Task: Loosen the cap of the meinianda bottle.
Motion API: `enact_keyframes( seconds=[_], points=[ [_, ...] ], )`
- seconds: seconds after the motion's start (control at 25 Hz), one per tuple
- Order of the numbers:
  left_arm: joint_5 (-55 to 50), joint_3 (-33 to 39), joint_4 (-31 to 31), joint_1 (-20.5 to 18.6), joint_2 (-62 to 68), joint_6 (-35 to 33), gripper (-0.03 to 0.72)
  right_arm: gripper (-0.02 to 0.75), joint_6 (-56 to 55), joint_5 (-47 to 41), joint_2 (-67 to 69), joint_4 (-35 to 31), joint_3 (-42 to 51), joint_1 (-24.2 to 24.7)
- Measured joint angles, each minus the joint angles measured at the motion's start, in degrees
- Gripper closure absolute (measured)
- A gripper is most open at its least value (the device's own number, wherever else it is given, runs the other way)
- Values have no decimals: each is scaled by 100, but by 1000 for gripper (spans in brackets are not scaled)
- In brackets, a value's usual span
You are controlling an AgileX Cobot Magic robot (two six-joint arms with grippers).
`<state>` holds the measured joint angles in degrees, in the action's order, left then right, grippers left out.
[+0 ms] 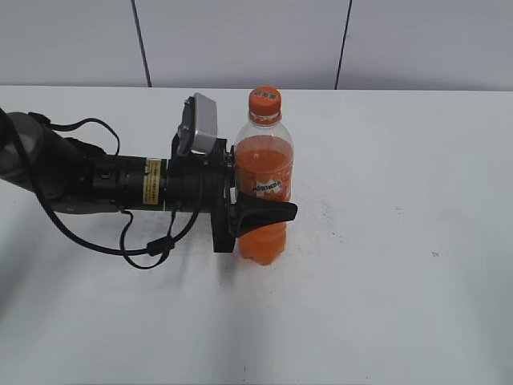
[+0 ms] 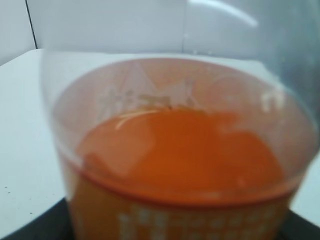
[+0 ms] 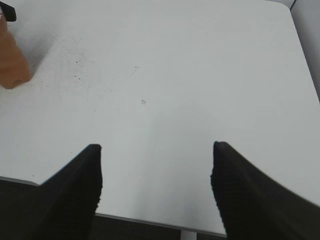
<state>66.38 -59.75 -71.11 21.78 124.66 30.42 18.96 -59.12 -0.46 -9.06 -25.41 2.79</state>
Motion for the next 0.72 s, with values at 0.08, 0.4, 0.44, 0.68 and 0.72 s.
enact_keyframes(
  seconds=[0.08, 0.4, 0.44, 0.68, 0.72],
  points=[
    [0, 0, -4, 0, 0, 0, 266, 222, 0, 0, 0, 0, 0, 0],
    [14, 0, -11, 0, 0, 0, 266, 222, -91, 66, 0, -42, -21, 0],
    [14, 0, -13, 0, 0, 0, 266, 222, -178, 95, 0, -47, -53, 0],
    [23, 0, -30, 0, 0, -6, 266, 222, -444, 41, 1121, -66, -507, 0],
    [23, 0, -35, 0, 0, -6, 266, 222, -516, 41, 1367, -66, -616, 0]
  ],
)
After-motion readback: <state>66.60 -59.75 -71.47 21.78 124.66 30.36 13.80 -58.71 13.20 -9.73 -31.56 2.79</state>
